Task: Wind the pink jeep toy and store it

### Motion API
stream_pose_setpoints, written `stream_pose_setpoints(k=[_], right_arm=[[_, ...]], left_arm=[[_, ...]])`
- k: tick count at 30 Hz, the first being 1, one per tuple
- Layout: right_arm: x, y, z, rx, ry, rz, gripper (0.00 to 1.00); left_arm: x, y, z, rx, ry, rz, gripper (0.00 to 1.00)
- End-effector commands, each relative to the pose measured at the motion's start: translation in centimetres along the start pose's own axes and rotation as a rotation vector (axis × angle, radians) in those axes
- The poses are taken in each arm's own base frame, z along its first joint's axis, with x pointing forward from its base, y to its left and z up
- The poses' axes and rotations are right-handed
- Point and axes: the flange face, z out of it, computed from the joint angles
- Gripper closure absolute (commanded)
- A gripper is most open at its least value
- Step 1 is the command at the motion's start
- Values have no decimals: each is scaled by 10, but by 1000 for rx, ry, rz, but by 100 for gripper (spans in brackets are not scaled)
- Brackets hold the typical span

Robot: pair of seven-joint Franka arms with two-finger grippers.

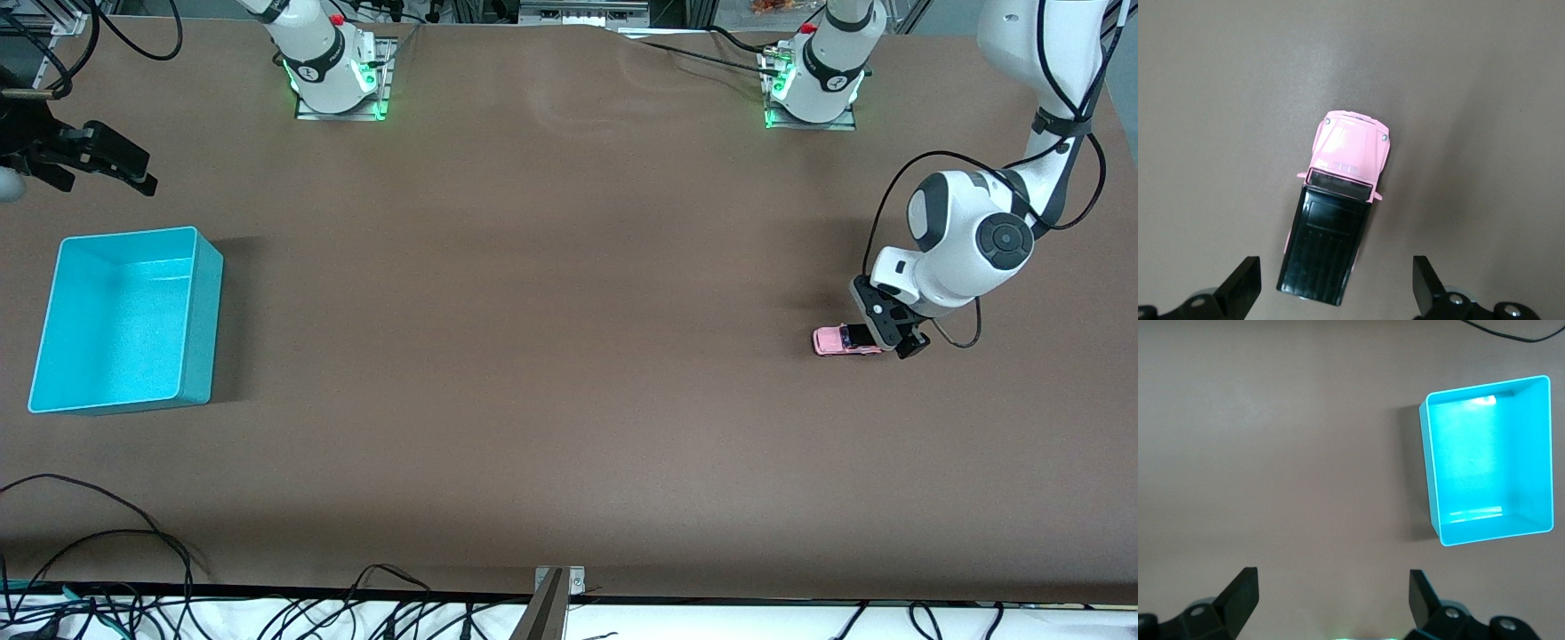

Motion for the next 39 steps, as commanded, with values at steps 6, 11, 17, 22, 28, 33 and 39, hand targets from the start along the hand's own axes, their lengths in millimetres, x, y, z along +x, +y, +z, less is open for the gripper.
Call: stream_pose_setpoints(k=[6,11,17,22,28,33,39], right_arm=[[-2,-2,-5,0,3,-1,0],[-2,-2,-5,0,3,-1,0],[-6,-8,-7,3,-3,-10,0],[-5,-15,-8,4,9,-24,0],[-4,-19,-6,-7,10,-7,0],[-2,-15,-6,-26,17,1,0],[0,-1,-2,-28,-1,15,0]], left_arm=[[6,-6,16,44,7,168,0],[6,-5,24,37,5,179,0],[6,-5,26,34,5,185,1],[7,-5,24,37,4,201,22],[9,-6,20,45,6,257,85],[10,-6,19,47,5,261,93],[12,-6,8,59,7,268,100]])
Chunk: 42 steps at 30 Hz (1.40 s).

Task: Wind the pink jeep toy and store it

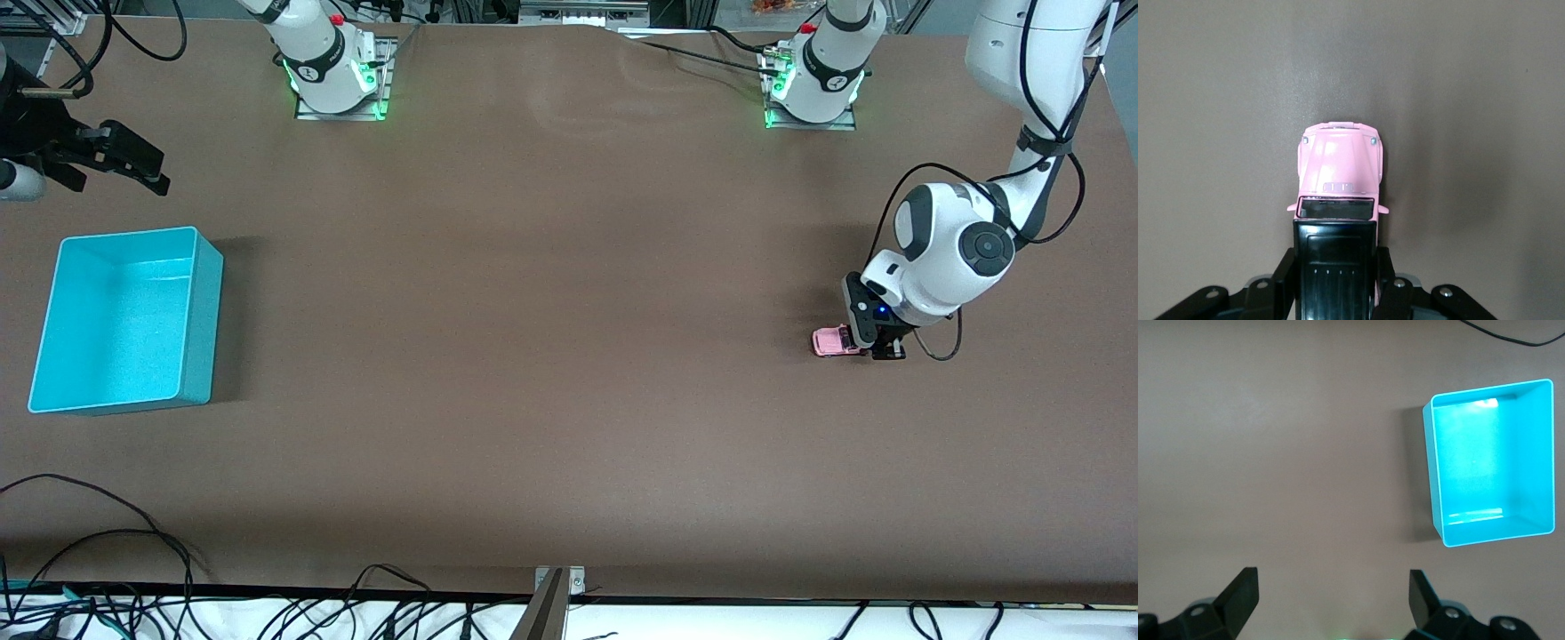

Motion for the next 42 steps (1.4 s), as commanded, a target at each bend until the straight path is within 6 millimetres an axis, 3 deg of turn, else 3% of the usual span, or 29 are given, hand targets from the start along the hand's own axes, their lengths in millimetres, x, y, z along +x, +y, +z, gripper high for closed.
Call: stream_pose_setpoints(k=[1,9,14,25,30,42], right_arm=[[1,14,-2,-14,-5,25,0],[2,16,-1,-11,-7,45,0],[3,16,0,-11,0,43,0],[1,16,16,-14,-29,31,0],[2,17,15,-16,-22,34,0],[6,23,14,-13,4,44,0]], left_arm=[[4,-5,-19,26,-5,37,100],[28,-1,-43,0,2,69,100],[42,5,-45,-35,-1,90,100],[48,19,-13,-96,-3,97,100],[61,22,2,-109,16,70,100],[54,25,24,-112,16,59,100]])
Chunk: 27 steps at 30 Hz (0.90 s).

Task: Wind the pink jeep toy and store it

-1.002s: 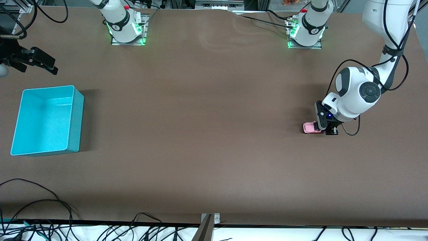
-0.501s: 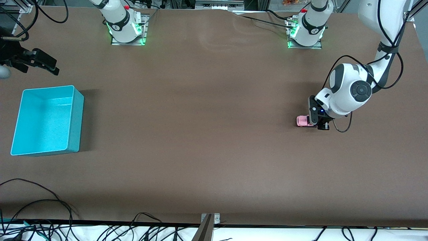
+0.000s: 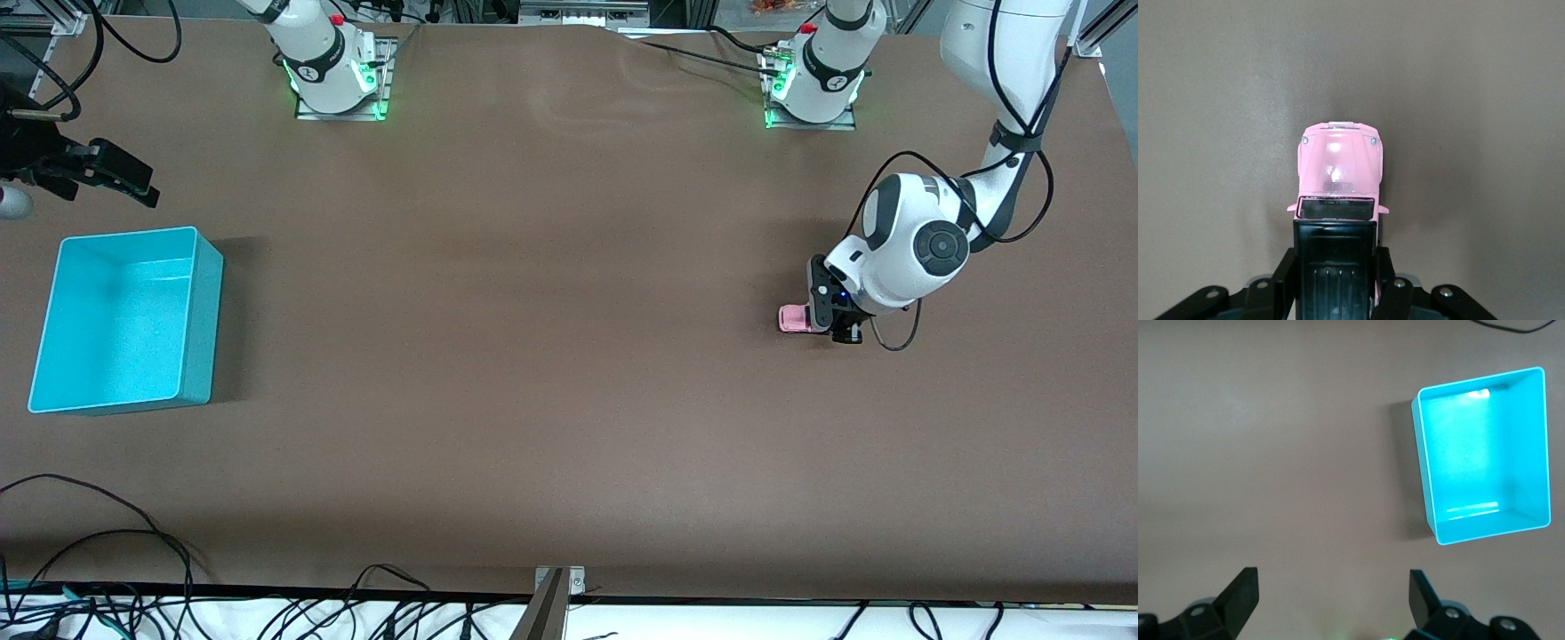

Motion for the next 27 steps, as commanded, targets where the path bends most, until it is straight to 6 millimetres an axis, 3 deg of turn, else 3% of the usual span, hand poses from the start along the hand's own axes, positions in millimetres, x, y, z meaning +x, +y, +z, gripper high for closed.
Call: stream_pose_setpoints(k=[1,11,27], right_arm=[[-2,4,-1,-9,14,7,0],[-4,11,-5,-3,-2,18,0],[-4,9,-3,-10,-7,15,0]], left_arm=[[-4,-2,27,-3,12,-25,100],[-20,-3,32,0,12,-55,100],[-68,-4,34,0,-13,-64,100]])
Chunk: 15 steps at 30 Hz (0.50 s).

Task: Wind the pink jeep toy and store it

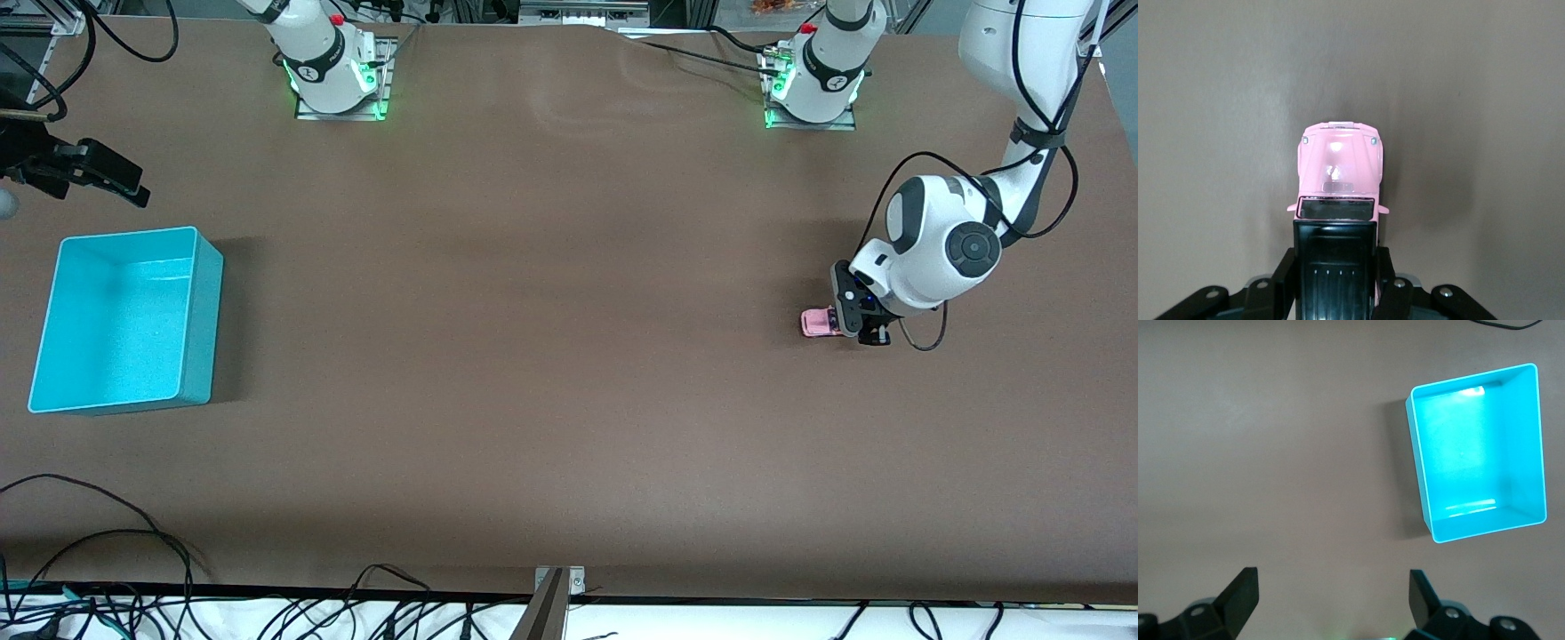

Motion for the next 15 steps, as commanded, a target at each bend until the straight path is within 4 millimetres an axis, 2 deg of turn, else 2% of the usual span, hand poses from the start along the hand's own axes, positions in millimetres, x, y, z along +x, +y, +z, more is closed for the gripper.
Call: stream_pose_setpoints(k=[1,6,15], right_arm=[[-4,0,-2,-10,-1,-1,0],[-4,-1,-1,-10,-1,-4,0],[-4,-1,5,-10,-13,-6,0]], left_arm=[[-24,-3,33,-5,-7,29,100],[-40,-4,35,-1,-13,21,100],[-70,-3,51,-3,-14,11,100]])
